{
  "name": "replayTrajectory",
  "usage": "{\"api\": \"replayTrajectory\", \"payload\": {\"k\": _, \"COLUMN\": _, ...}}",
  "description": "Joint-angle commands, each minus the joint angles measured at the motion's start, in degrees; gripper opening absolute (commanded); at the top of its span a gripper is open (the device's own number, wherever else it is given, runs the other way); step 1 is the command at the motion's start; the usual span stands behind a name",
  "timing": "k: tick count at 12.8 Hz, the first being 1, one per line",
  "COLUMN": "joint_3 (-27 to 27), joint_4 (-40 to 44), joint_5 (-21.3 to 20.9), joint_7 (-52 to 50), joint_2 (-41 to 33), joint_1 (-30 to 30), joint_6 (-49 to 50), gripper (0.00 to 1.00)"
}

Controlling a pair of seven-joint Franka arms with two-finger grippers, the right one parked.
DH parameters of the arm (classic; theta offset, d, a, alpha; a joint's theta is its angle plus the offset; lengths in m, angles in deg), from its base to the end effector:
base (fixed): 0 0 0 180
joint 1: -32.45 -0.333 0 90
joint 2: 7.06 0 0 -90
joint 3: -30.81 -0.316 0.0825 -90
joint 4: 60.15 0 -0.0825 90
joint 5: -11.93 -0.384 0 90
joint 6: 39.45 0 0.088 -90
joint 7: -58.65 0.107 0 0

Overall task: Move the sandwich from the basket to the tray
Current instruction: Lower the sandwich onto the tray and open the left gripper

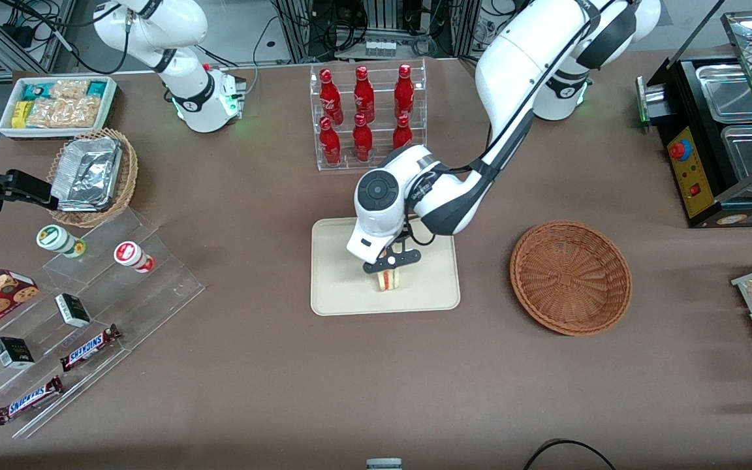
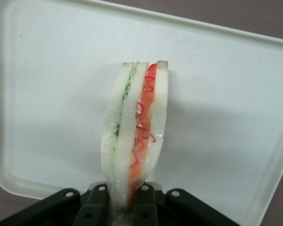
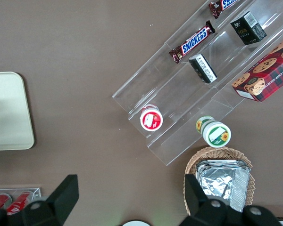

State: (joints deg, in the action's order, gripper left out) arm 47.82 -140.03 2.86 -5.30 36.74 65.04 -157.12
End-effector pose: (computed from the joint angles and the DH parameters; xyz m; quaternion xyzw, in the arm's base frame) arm 0.5057 -0.5154 0.2605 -0.9914 -0.1209 0.0485 0.0107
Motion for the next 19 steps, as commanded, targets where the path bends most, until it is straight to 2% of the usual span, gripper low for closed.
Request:
{"api": "replayTrajectory", "payload": {"k": 1, "joint_3": -0.84, "joint_4": 2.54, "joint_5": -1.39, "joint_7": -1.88, "joint_2": 1.64, "joint_1": 1.33, "joint_6": 0.34, "gripper": 0.00}}
{"api": "replayTrajectory", "payload": {"k": 7, "joint_3": -1.01, "joint_4": 3.86, "joint_5": -2.00, "joint_7": -5.84, "joint_2": 3.48, "joint_1": 1.51, "joint_6": 0.25, "gripper": 0.00}}
{"api": "replayTrajectory", "payload": {"k": 8, "joint_3": -1.01, "joint_4": 3.77, "joint_5": -2.00, "joint_7": -5.75, "joint_2": 3.49, "joint_1": 1.43, "joint_6": 0.25, "gripper": 0.31}}
{"api": "replayTrajectory", "payload": {"k": 9, "joint_3": -1.01, "joint_4": 3.86, "joint_5": -1.91, "joint_7": -5.75, "joint_2": 3.49, "joint_1": 1.25, "joint_6": 0.25, "gripper": 0.78}}
{"api": "replayTrajectory", "payload": {"k": 10, "joint_3": -1.01, "joint_4": 3.86, "joint_5": -1.91, "joint_7": -5.66, "joint_2": 3.31, "joint_1": 1.25, "joint_6": 0.25, "gripper": 1.00}}
{"api": "replayTrajectory", "payload": {"k": 19, "joint_3": 0.22, "joint_4": 7.72, "joint_5": -0.95, "joint_7": -4.18, "joint_2": -1.69, "joint_1": -1.82, "joint_6": 8.15, "gripper": 1.00}}
